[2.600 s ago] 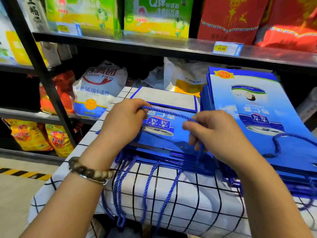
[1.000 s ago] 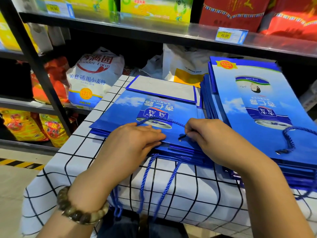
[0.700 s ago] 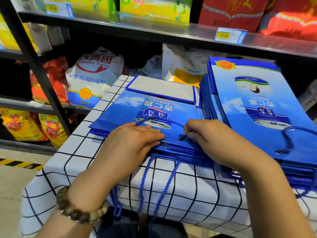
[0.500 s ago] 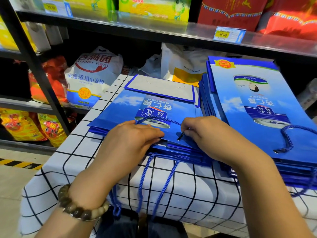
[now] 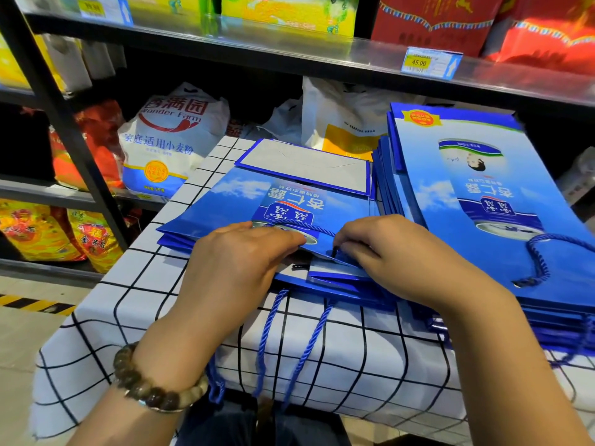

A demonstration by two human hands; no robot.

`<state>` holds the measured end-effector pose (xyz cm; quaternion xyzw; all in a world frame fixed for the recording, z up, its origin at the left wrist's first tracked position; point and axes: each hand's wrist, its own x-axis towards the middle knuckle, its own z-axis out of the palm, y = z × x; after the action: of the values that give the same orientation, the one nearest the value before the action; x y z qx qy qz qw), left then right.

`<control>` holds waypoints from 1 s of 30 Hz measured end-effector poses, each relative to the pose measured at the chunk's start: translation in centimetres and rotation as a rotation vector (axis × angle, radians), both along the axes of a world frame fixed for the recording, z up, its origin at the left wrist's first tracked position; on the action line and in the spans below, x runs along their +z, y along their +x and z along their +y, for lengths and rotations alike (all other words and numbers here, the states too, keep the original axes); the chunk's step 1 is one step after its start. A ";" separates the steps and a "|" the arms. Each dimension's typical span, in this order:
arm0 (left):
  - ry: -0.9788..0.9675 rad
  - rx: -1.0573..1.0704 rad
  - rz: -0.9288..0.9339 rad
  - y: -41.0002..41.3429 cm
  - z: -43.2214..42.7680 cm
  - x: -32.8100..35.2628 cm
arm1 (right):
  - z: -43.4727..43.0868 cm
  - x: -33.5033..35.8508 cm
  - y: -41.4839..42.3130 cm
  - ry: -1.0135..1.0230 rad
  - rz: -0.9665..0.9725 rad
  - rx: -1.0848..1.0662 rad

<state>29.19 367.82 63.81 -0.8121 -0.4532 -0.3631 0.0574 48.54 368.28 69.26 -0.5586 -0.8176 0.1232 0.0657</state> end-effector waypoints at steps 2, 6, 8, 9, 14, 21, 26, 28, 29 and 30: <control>0.003 0.008 -0.001 0.1 -0.1 0.1 | -0.1 -0.1 0.0 -0.016 0.058 -0.001; 0.010 0.005 0.013 0.0 -0.1 -0.2 | 0.0 -0.4 0.2 0.045 0.103 0.010; 0.023 0.001 0.013 0.0 -0.2 -0.5 | 0.0 -0.3 0.2 0.040 0.105 0.027; 0.027 -0.001 0.012 0.1 -0.2 -0.6 | 0.0 -0.3 0.2 0.034 0.098 0.043; 0.063 -0.005 -0.003 0.2 -0.2 -1.0 | 0.0 -0.8 0.1 0.013 0.093 0.068; -0.007 0.110 -0.164 1.8 -0.3 0.0 | -0.7 -0.3 0.4 -0.060 0.080 0.026; -0.106 0.187 -0.071 3.9 -1.5 0.5 | -0.8 -0.7 0.2 0.018 0.017 0.028; -0.115 0.237 -0.058 4.4 -1.5 1.0 | -0.9 -0.8 0.2 0.042 0.017 0.032; -0.118 0.252 -0.031 4.5 -1.6 1.3 | -1.0 -0.9 0.1 0.056 0.026 0.032; -0.123 0.266 0.010 4.6 -1.6 1.5 | -1.1 -0.9 0.1 0.072 0.030 0.034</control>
<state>33.76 366.19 65.33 -0.7485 -0.5781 -0.3198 0.0576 48.62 367.21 68.33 -0.5401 -0.8297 0.1030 0.0961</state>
